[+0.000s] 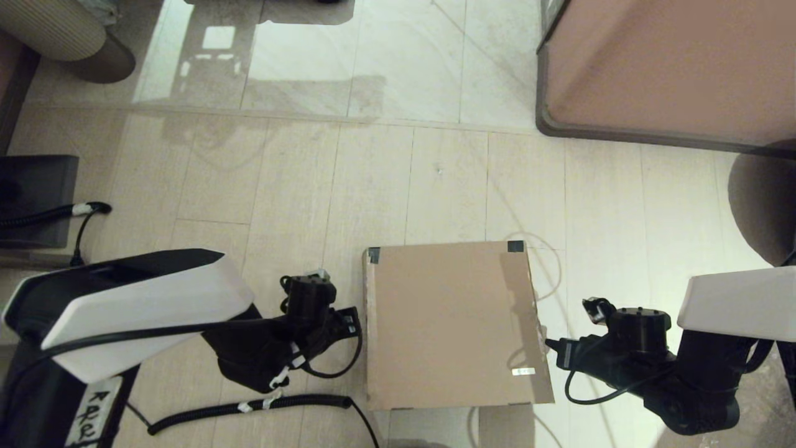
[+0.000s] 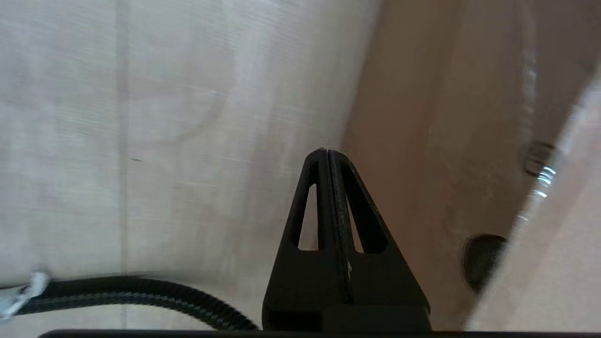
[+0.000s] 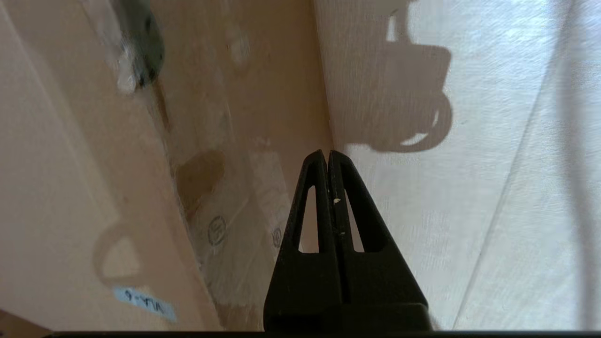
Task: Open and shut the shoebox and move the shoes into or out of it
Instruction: Open the shoe box
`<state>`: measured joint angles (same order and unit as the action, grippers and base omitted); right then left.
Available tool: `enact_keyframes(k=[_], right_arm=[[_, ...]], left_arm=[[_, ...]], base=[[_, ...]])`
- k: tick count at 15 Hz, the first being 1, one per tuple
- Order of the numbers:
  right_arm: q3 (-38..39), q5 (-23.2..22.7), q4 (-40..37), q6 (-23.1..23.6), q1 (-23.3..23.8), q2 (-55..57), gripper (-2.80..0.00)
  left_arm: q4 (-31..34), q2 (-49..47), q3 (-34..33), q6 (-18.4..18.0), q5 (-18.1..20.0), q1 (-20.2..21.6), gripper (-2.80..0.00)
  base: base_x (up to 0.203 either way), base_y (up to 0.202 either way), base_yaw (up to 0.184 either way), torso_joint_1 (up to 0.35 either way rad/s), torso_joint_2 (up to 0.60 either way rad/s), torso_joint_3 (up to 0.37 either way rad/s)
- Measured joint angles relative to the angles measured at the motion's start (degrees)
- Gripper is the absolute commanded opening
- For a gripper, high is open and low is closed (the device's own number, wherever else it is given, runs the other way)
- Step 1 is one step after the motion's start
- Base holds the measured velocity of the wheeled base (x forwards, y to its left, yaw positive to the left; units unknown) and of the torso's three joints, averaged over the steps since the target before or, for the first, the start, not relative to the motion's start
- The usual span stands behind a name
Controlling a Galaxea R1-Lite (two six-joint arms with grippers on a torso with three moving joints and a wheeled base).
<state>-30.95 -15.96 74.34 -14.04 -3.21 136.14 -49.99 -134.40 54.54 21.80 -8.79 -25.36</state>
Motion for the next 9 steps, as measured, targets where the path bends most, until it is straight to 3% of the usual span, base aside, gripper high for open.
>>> enact_keyframes(k=[5,9], right_arm=[[0.7,-0.1,1.8,-1.3,-2.7,1.2,-2.8],[5.0,-1.3,5.8,-2.0,-3.5,1.3,-2.8]], left_arm=[[0.8,-1.3,2.2,0.5,0.8,-2.4,-2.8],[3.5,-1.0,2.5,3.4,2.2,-4.1,-2.8]], base=[[0.0,0.0,0.0,0.0,0.0,0.0],[0.0,0.0,0.0,0.0,0.0,0.0]])
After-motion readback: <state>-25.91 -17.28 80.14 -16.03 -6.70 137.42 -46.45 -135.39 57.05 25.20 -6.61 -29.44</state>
